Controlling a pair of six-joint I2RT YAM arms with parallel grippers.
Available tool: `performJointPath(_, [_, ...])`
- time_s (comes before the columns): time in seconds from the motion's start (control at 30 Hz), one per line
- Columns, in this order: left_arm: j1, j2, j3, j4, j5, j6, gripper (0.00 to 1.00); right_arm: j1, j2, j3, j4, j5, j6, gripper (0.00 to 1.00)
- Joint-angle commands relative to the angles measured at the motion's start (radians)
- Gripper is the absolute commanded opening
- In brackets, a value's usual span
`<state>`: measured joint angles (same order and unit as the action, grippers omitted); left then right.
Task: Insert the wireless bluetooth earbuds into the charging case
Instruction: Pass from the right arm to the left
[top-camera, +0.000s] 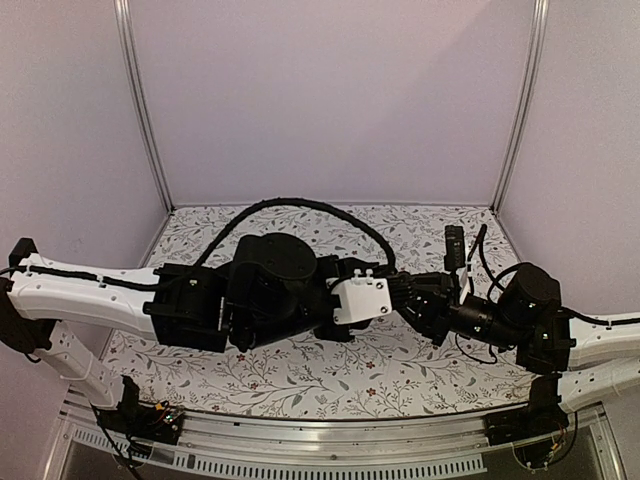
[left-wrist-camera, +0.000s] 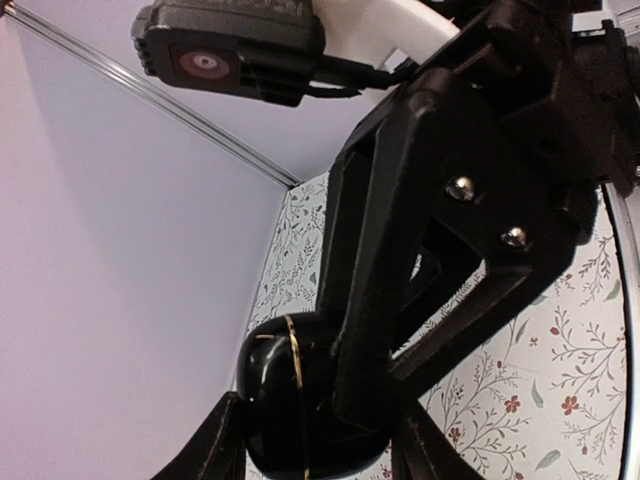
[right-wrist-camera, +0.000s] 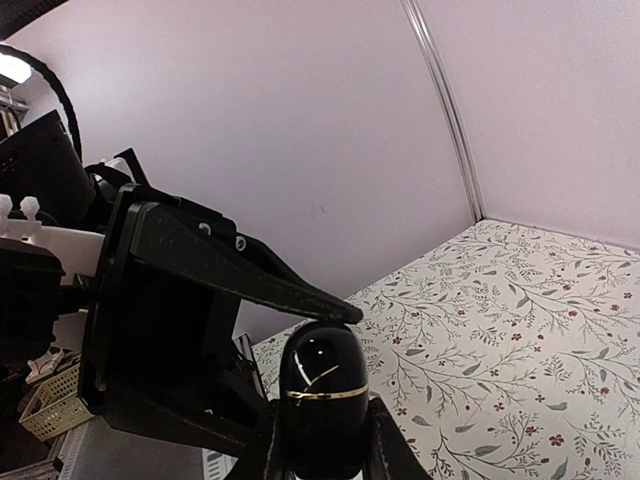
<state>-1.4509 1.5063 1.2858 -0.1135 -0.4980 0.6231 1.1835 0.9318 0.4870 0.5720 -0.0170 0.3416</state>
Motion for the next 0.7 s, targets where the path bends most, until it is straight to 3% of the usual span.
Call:
performJointPath(0.0, [0.020,0.013,0.016,0.015,0.030,-0.023,0.37,0.002,0.001,0.035,-0.006,-0.007,0.001,0.00])
performJointPath(0.1, [0.020,0.016,0.012,0.025,0.021,-0.017,0.58,0.002,-0.001,0.035,-0.004,-0.005,0.000,0.00])
performJointPath(0.2, [0.017,0.031,0.018,0.029,0.008,-0.006,0.64,0.002,0.003,0.038,-0.005,-0.010,0.001,0.00])
performJointPath(0.3, [0.018,0.043,0.028,0.030,0.003,0.002,0.61,0.003,0.007,0.038,-0.005,-0.011,0.005,0.00])
performJointPath(0.57, [0.020,0.040,0.032,0.036,0.002,0.009,0.40,0.002,-0.005,0.031,-0.010,0.004,0.007,0.01])
performJointPath(0.6, [0.021,0.039,0.032,0.037,0.004,0.005,0.39,0.002,-0.006,0.029,-0.010,0.008,0.007,0.06])
performJointPath(0.67, [0.025,0.036,0.030,0.029,0.021,-0.016,0.38,0.002,-0.012,0.026,-0.012,0.038,0.005,0.26])
